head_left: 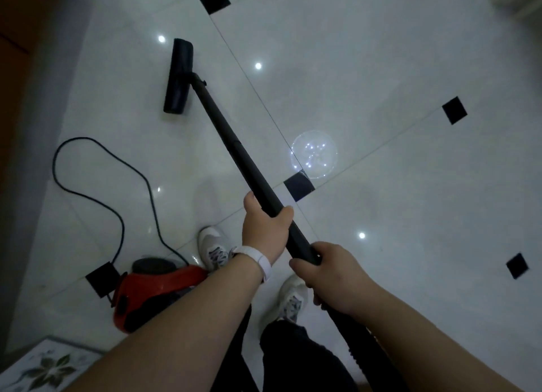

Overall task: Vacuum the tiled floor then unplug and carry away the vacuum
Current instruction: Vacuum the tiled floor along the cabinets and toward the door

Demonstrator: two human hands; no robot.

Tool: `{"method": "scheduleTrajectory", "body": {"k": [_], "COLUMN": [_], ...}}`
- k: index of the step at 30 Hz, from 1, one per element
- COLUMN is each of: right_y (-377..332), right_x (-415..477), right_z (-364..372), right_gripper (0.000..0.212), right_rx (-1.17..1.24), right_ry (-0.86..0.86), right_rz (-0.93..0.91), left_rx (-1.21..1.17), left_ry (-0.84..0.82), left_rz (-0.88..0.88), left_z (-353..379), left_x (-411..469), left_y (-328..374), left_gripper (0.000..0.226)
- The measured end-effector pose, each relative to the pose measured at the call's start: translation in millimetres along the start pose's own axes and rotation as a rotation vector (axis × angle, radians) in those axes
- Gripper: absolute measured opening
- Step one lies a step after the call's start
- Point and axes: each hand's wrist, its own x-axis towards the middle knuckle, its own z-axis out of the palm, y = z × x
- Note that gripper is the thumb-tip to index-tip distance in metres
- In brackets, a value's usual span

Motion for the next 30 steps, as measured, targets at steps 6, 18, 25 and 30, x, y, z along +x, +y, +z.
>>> {"method": "scheduleTrajectory", "body": {"k": [6, 18, 25, 30], "right_y": [59.2, 182.6, 211.4, 214.9], "right_x": [-19.6, -61.5, -58.6, -56.1], "right_z": [-3.5, -14.7, -15.0, -9.5], "right_gripper": [0.027, 0.024, 0.03, 0.026], "right_rx": [0.082, 0.057, 0.074, 0.077], "right_ry": [-0.033, -0.142, -0.148, -0.147], "right_rz": [0.043, 0.139, 0.126, 0.116], "left_rx": [0.066, 0.135, 0.146, 0.184], "left_ry": [-0.047, -0.08, -0.06, -0.065], "left_rz": [-0.001, -0.146, -0.152, -0.146], "left_z": [33.1, 112.3, 130.6, 127.8], "left_x": [-11.0, -81.6, -88.3, -87.4], "left_y": [-33.4, -126.1, -145.1, -147.1], "left_gripper": [0.077, 0.075, 0.071, 0.071]}}
